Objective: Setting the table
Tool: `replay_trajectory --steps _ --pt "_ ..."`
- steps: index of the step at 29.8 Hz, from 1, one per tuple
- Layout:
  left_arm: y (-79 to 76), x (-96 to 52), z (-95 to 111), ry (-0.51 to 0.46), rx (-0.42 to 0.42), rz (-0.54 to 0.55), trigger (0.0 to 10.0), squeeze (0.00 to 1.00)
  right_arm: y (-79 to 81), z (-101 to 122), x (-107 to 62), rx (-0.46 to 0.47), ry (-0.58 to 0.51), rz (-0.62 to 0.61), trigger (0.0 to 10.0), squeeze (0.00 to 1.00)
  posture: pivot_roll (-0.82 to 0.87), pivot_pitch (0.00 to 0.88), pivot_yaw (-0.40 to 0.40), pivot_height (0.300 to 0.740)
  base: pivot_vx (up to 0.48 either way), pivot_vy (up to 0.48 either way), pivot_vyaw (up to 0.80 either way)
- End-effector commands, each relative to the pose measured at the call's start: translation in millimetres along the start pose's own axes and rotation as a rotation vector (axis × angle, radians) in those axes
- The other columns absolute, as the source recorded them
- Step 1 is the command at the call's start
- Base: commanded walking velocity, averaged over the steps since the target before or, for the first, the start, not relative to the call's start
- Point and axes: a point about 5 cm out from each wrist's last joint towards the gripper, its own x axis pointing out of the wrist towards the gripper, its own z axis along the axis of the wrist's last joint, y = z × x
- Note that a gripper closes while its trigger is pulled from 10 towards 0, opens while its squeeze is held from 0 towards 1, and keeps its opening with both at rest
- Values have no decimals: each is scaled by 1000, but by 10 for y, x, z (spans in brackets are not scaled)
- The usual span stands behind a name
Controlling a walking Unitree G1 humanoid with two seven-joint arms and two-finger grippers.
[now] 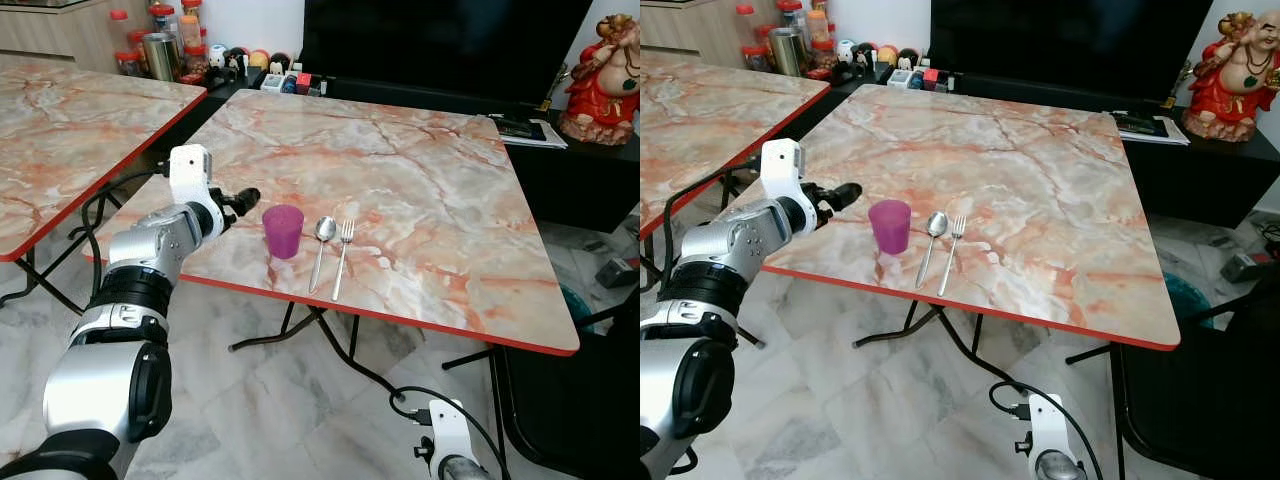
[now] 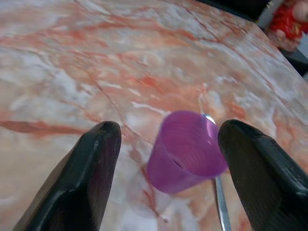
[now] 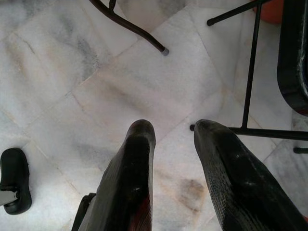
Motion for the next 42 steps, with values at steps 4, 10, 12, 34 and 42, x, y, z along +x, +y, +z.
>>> replay_trajectory --steps 4,10,12,34,42 --pt "-109 58 3 41 25 -26 10000 0 -6 17 3 9 1 1 10000 0 21 0 -60 740 0 0 0" --pt "-155 106 -108 94 18 2 10000 0 -2 18 3 11 1 2 10000 0 23 0 -60 740 0 0 0" --pt "-155 107 -111 96 18 1 10000 0 -2 18 3 11 1 2 10000 0 23 0 -60 740 0 0 0" --pt "-186 156 -225 116 95 78 10000 0 18 17 2 11 0 7 10000 0 21 0 -51 740 0 0 0" --pt "-178 155 -176 102 102 101 10000 0 20 10 1 10 1 10 10000 0 22 0 -51 740 0 0 0"
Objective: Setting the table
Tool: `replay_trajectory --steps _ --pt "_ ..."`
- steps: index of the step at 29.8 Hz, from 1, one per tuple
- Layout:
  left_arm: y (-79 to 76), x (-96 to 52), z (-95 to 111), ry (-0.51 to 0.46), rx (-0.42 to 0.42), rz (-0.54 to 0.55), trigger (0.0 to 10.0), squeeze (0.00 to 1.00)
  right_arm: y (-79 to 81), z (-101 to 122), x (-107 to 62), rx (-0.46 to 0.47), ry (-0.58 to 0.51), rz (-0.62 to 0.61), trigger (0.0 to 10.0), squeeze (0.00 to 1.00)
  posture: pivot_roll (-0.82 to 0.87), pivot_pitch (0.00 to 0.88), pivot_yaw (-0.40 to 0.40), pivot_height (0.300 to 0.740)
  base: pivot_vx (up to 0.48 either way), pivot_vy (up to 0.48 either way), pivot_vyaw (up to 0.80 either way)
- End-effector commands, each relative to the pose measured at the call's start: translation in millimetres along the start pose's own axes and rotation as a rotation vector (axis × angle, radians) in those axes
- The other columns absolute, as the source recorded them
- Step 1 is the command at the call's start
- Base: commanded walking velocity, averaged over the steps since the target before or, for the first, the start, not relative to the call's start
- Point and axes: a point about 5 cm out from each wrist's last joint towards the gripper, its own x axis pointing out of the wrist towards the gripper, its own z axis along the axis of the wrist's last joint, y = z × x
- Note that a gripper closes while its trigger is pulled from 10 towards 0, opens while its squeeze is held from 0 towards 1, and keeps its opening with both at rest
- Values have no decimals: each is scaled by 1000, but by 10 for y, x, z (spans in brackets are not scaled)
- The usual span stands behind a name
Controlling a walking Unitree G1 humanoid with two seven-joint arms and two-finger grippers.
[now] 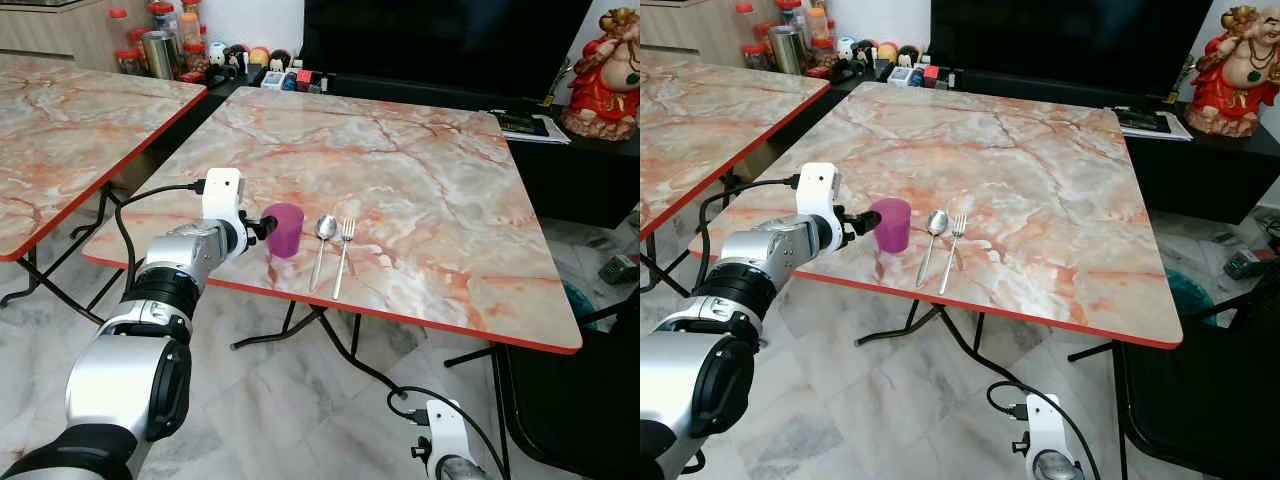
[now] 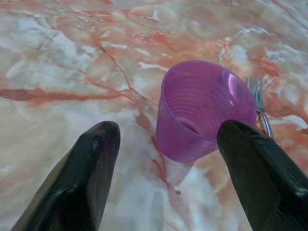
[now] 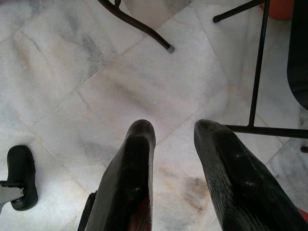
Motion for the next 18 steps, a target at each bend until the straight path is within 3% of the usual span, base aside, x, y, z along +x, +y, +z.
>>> replay_trajectory --steps 1,18 --pt "-24 5 78 -15 10 6 10000 0 -14 10 2 7 1 0 10000 0 22 0 -51 740 0 0 0" --pt "-114 80 -22 -34 -75 76 10000 0 -14 9 2 9 0 0 10000 0 21 0 -50 740 0 0 0"
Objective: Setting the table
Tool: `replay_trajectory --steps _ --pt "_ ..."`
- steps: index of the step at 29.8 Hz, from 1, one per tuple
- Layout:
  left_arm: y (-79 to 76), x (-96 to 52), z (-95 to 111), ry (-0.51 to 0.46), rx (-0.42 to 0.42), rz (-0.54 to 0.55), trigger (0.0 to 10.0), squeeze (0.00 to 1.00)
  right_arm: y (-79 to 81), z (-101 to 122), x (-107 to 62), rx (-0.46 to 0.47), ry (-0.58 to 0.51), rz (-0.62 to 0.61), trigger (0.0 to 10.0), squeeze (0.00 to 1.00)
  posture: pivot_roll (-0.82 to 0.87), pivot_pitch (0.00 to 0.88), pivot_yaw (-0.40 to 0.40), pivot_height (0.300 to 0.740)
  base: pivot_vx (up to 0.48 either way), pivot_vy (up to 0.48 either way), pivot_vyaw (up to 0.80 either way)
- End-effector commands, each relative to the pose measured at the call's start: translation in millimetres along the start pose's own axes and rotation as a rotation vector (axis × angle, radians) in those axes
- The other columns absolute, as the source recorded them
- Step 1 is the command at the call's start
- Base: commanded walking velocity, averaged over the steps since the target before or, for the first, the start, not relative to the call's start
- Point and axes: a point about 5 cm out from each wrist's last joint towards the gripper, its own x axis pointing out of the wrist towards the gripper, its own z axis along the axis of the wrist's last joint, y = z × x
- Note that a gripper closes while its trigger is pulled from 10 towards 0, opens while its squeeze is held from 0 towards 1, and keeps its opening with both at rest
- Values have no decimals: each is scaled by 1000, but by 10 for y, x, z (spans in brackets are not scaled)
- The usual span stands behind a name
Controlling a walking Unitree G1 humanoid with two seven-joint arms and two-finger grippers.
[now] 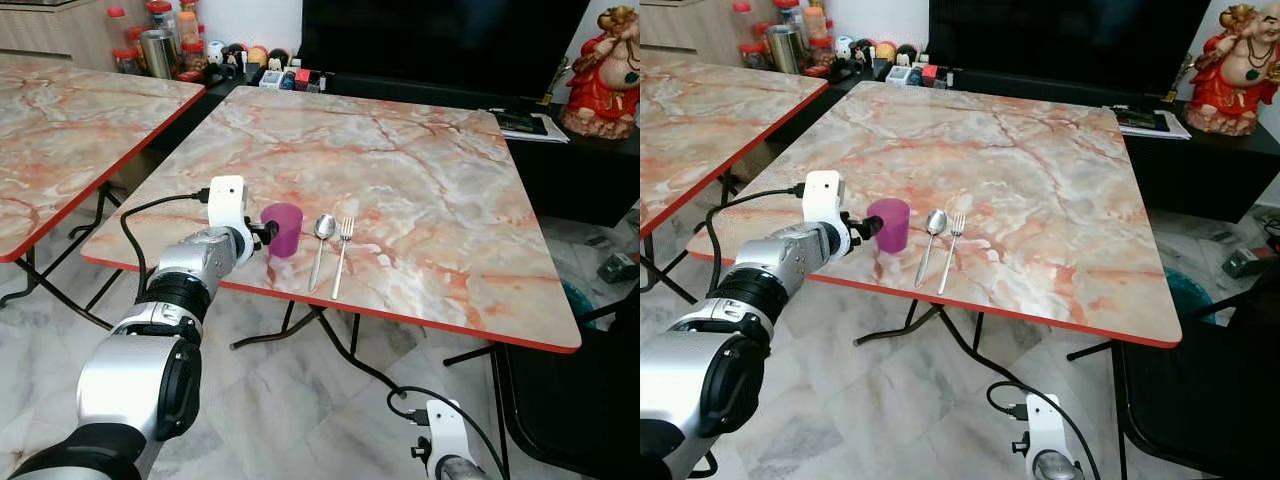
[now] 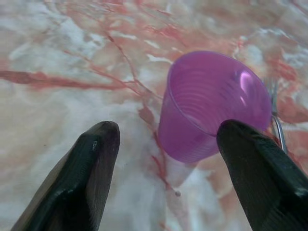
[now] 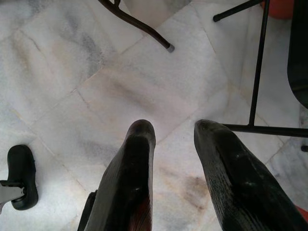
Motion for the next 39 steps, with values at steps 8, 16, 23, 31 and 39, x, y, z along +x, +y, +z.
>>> replay_trajectory --steps 8,16,23,31,39 --pt "-28 11 93 -27 -34 35 1451 0 -14 0 1 7 3 -1 10000 0 19 0 -48 740 0 0 0" --pt "-29 17 56 -11 -47 30 0 0 -14 -10 0 6 4 1 10000 0 19 0 -49 740 0 0 0" --pt "-42 21 22 5 -74 16 0 0 -10 -14 -1 10 5 1 10000 0 23 0 -45 740 0 0 0" --pt "-27 19 19 1 -96 21 0 0 -11 -12 -1 10 5 1 10000 0 30 0 -48 740 0 0 0" --pt "-9 12 77 -19 -108 29 0 0 -13 -7 0 7 3 4 10000 0 38 0 -51 740 0 0 0"
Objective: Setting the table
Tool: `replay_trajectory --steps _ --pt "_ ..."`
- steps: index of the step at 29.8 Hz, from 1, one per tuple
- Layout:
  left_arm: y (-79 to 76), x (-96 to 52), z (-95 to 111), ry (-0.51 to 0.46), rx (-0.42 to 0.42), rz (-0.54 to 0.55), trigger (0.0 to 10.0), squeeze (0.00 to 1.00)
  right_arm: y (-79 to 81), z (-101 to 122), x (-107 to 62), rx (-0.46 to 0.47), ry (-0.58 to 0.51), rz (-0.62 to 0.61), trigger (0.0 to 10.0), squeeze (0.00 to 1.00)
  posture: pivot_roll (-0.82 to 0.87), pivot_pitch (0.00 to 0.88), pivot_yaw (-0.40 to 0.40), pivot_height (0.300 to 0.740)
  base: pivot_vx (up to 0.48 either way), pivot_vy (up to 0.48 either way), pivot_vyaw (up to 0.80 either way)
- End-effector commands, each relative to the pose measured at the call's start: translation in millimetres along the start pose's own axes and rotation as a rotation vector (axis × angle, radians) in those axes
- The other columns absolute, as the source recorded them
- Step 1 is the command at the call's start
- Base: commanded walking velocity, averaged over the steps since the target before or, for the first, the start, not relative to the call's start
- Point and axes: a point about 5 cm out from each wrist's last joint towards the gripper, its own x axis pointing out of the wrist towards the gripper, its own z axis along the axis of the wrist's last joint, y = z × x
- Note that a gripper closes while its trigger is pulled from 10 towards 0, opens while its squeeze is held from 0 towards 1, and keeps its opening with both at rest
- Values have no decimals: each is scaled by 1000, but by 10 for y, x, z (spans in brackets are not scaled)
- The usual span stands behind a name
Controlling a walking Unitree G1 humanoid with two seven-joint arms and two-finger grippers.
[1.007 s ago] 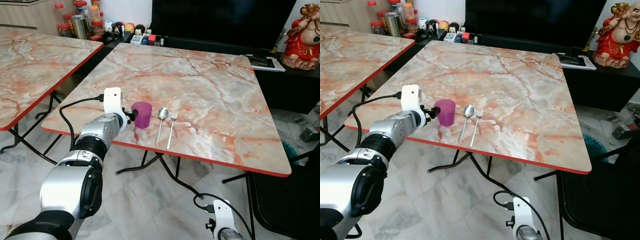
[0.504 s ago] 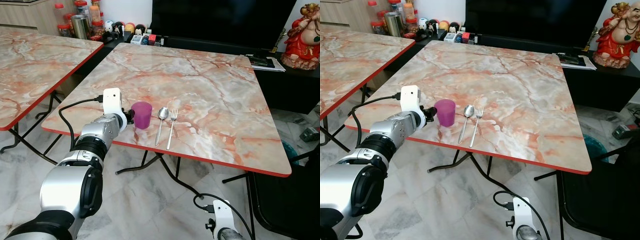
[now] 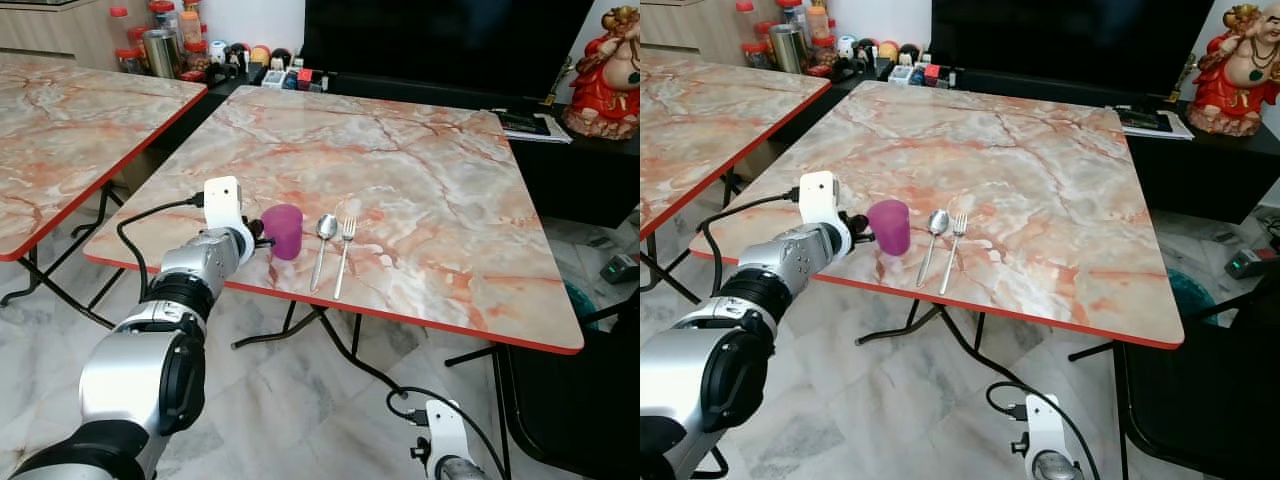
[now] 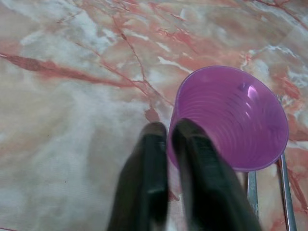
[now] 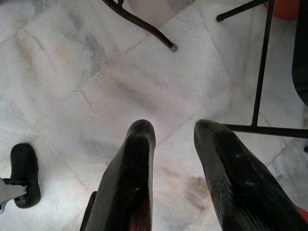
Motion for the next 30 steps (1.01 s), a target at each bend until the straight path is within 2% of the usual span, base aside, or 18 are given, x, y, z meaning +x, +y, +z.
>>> replay_trajectory --steps 1,13,19,22,23,24,25,26,30 --pt "-44 0 86 -8 -7 -5 0 0 -21 -2 0 7 2 -4 10000 0 38 0 -51 740 0 0 0" --pt "22 -16 135 -39 -30 25 0 0 -23 -1 1 6 2 -3 10000 0 39 0 -59 740 0 0 0" --pt "88 -56 284 -119 -49 60 0 0 -34 1 1 3 2 -4 10000 0 34 0 -68 740 0 0 0" --pt "120 -113 451 -238 -28 75 0 0 -43 0 1 0 2 -4 10000 0 27 0 -77 740 0 0 0" --pt "124 -132 494 -267 -22 79 1059 0 -45 0 1 -1 1 -5 10000 0 27 0 -77 740 0 0 0" --pt "130 -166 562 -313 -10 81 3020 0 -48 3 2 -2 1 -5 10000 0 29 0 -79 740 0 0 0" --pt "130 -166 562 -313 -10 81 3020 0 -48 3 2 -2 1 -5 10000 0 29 0 -79 740 0 0 0" --pt "128 -206 632 -363 -15 72 10000 0 -53 9 2 -2 -1 -7 10000 0 30 0 -84 740 0 0 0" --pt "144 -229 642 -369 1 70 10000 0 -59 16 3 -10 -2 -3 10000 0 33 0 -87 740 0 0 0"
